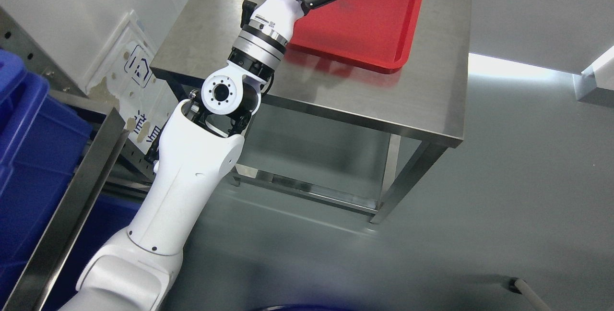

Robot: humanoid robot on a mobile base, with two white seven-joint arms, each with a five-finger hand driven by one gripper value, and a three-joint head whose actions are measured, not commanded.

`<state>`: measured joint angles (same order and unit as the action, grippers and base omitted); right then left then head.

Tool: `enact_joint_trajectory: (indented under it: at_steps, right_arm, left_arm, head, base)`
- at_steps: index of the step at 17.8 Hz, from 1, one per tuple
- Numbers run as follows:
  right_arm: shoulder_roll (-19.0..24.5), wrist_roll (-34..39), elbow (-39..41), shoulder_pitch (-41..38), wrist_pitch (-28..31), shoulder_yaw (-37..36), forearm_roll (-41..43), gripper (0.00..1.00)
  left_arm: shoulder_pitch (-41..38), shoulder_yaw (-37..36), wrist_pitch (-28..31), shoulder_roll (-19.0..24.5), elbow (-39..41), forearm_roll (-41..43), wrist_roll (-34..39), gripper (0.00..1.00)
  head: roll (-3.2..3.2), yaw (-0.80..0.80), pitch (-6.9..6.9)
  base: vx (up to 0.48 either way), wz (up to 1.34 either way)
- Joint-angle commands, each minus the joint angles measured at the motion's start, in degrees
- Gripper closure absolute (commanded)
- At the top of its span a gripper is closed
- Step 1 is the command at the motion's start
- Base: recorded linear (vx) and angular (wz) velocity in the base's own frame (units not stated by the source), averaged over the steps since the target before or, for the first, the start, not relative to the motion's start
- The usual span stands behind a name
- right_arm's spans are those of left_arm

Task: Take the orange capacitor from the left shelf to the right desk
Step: 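Lower the capacitor onto the red tray with the left hand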

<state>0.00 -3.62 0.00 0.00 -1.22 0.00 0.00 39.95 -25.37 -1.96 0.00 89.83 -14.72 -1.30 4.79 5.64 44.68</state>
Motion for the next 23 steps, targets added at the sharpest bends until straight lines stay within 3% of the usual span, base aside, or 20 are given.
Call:
enact_joint_trajectory:
  at_steps: [1, 7, 11, 18, 20, 23]
  right_arm:
    - [-1.0, 0.02, 1.0, -0.17, -0.01, -0.97, -0.18, 0.0]
    - [-1.0, 0.02, 1.0, -0.09, -0.01, -0.97, -0.18, 0.0]
    - [-1.0, 0.02, 1.0, -0.17, -0.01, -0.97, -0.18, 0.0]
    - [-1.0, 0.02, 1.0, -0.17, -0.01, -0.97, -0.18, 0.0]
    - [-1.0, 0.02, 1.0, -0.17, -0.01, -0.97, -0.18, 0.0]
    - [-1.0, 0.02, 1.0, -0.17, -0.01, -0.97, -0.18, 0.0]
  left_arm:
    - [3.46, -1.17, 5.91, 1.0, -4.66, -0.05, -0.45, 0.98]
    - [3.9, -7.49, 7.15, 1.0, -13.88, 0.83, 0.16, 0.96]
    - [3.99, -11.27, 2.76, 1.0, -25.39, 1.53, 0.34, 0.96]
    - [3.29, -11.28, 1.61, 1.0, -29.36, 2.94, 0.34, 0.91]
    - [3.29, -11.1, 1.79, 1.0, -29.36, 2.86, 0.34, 0.85]
    - [3.72, -9.79, 2.4, 1.0, -29.1, 2.85, 0.07, 0.62]
  head:
    - [0.0, 0.0, 0.0]
    - [0.0, 0.0, 0.0]
    - [0.0, 0.0, 0.0]
    - [0.0, 0.0, 0.01]
    - [0.0, 0.0, 0.01]
    - [0.0, 0.0, 0.01]
  base:
    - [0.235, -0.08]
    - [0.224, -0.07]
    - [0.153, -0.06]
    - [0.063, -0.01]
    - [0.009, 0.0]
    - [-0.007, 0.0]
